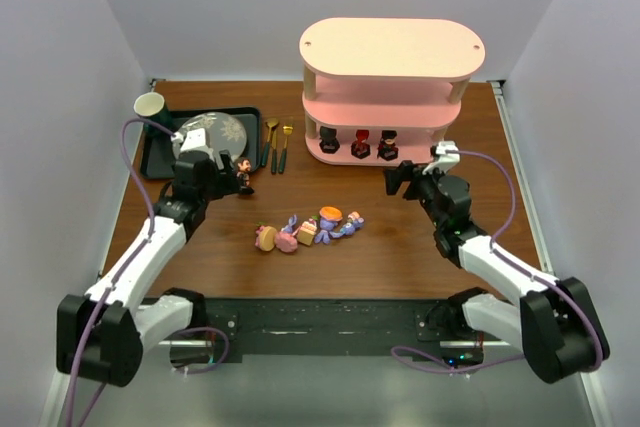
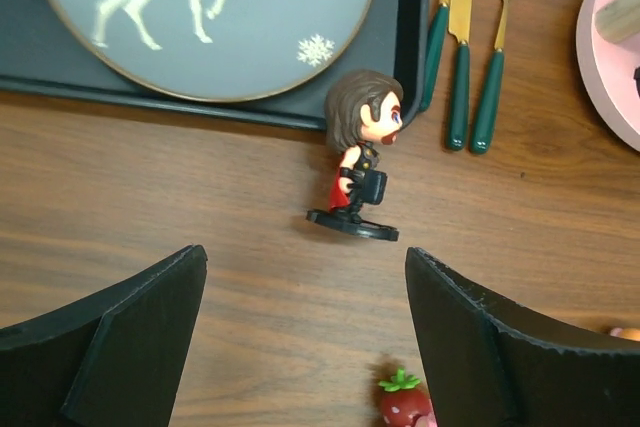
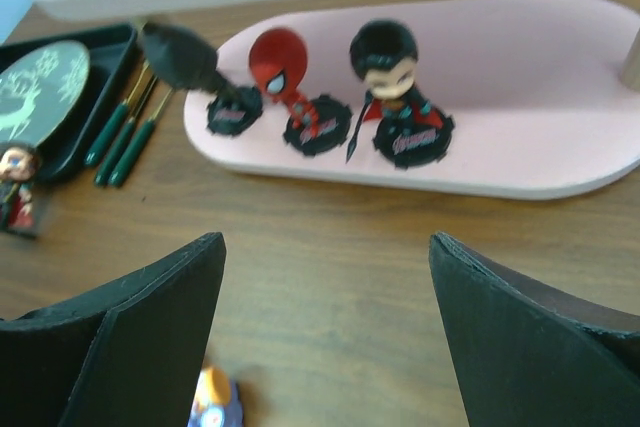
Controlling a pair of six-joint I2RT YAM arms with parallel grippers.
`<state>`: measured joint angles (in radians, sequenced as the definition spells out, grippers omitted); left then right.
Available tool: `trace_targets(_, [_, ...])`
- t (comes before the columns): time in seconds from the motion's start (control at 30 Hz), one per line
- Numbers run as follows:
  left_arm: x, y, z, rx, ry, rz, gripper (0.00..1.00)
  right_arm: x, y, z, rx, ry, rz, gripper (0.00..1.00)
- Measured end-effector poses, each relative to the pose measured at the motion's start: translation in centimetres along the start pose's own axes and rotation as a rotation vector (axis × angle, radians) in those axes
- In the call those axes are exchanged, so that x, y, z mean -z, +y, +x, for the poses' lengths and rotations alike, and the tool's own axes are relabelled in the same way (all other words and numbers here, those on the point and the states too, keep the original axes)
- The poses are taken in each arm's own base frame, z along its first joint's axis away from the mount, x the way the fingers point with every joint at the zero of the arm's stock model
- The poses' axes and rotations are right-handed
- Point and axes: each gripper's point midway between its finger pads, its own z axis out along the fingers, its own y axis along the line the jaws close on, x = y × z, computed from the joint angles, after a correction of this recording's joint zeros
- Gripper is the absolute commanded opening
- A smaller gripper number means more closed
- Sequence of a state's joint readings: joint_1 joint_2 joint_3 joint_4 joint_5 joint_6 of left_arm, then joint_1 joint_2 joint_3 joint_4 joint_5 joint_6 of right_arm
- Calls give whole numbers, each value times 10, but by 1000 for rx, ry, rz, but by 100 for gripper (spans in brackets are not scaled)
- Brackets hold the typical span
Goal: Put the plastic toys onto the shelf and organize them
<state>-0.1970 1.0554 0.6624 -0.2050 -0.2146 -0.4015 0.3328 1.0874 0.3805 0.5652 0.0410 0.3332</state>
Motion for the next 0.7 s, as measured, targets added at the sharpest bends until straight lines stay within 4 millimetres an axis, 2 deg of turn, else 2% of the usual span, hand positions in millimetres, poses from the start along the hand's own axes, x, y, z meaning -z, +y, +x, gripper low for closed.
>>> trace_targets(0.23, [-20,-16,-2,85,79,89,79,20,-2,24,-4,70,-17,86])
trace_targets(0.4, [-36,-30,-7,108,120,123,77,25,0,30,-6,90,-31,86])
trace_targets(0.53, [-51,-32,-7,114,152,111,76,27,-1,34,-6,99,-30,86])
trace_targets(0.7, [-68,-25,2,120,208,74,73,29,-4,42,-6,120,-25,86])
